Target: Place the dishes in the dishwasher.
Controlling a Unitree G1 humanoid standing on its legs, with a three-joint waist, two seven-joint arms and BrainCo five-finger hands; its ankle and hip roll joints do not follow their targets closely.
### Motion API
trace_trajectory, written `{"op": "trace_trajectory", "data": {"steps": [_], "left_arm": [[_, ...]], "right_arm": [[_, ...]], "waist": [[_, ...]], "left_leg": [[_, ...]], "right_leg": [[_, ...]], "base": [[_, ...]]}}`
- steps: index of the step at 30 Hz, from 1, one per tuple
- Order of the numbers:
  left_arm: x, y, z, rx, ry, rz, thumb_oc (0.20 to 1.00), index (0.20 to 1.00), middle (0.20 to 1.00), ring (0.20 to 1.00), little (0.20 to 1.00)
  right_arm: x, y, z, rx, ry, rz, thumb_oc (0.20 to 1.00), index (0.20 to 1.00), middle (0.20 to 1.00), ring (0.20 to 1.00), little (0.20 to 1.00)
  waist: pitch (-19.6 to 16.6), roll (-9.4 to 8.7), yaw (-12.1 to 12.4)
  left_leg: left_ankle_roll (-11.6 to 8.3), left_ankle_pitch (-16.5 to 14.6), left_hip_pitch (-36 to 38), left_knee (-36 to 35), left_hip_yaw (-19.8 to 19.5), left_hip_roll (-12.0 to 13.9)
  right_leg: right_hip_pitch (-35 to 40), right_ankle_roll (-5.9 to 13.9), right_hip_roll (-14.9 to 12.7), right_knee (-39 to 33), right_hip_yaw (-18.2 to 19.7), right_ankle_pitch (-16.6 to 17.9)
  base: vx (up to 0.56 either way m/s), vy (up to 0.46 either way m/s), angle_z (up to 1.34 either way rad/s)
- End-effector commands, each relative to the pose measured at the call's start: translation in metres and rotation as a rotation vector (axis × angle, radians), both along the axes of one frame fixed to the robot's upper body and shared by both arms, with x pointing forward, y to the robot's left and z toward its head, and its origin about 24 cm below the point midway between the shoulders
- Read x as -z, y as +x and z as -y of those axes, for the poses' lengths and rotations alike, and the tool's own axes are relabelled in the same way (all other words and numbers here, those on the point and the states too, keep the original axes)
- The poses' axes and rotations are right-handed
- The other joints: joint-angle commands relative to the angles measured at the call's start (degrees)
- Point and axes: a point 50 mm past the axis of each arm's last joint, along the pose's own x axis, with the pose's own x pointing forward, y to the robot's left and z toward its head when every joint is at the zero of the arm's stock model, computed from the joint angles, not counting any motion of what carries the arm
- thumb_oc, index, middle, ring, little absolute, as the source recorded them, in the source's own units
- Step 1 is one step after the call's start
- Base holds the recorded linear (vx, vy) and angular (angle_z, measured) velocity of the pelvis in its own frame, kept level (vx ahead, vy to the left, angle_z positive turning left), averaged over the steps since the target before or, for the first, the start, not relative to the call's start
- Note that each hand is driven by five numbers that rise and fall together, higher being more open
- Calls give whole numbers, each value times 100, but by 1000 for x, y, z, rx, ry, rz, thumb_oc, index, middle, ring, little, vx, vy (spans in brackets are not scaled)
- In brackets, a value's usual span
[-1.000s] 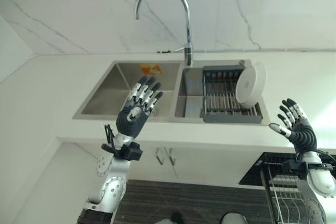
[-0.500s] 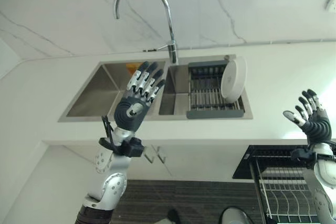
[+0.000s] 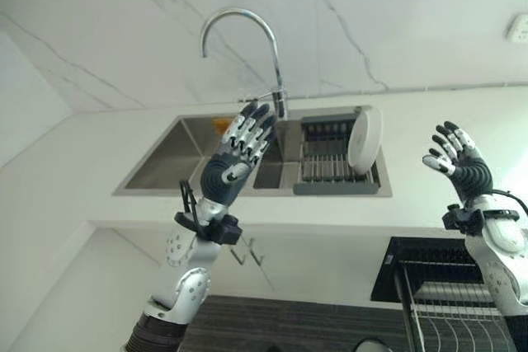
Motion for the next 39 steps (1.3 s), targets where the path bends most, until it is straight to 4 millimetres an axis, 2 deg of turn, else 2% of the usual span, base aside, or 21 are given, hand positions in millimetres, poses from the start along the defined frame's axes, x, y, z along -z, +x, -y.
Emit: {"op": "trace_trajectory", "data": {"steps": [1,8,16,21,30,39], "left_arm": [[-34,1,-2,0,30,178,1000,1000,1000,1000,1000],[-33,4,-1,21,16,165,1000,1000,1000,1000,1000],[-37,8,4,34,13,165,1000,1000,1000,1000,1000],[-38,11,5,41,10,159,1000,1000,1000,1000,1000],[-38,11,2,42,4,153,1000,1000,1000,1000,1000],[-39,13,4,42,-1,147,1000,1000,1000,1000,1000]], "right_arm": [[-36,19,-7,-43,144,157,1000,1000,1000,1000,1000],[-34,38,-3,-20,187,105,1000,1000,1000,1000,1000],[-42,59,3,26,173,57,1000,1000,1000,1000,1000],[-42,72,14,61,157,7,1000,1000,1000,1000,1000],[-41,78,38,152,153,-29,1000,1000,1000,1000,1000],[-37,82,45,164,151,-80,1000,1000,1000,1000,1000]], "waist": [[215,-386,-8],[191,-433,136],[192,-459,260],[176,-453,362],[192,-440,464],[212,-428,500]], "left_leg": [[137,-1756,224,1127,127,-72],[109,-1755,234,1127,50,-80],[85,-1752,237,1127,-15,-95],[65,-1749,240,1127,-64,-107],[38,-1726,243,1127,-127,-117],[17,-1711,256,1127,-176,-135]], "right_leg": [[439,434,73,-1406,-380,1037],[542,410,47,-1406,-510,994],[621,383,29,-1406,-609,956],[679,367,12,-1406,-684,924],[750,339,8,-1406,-754,889],[800,322,19,-1406,-778,860]], "base": [[-1,-5,10],[4,3,23],[0,4,3],[3,8,4],[-2,8,5],[-3,3,3]]}}
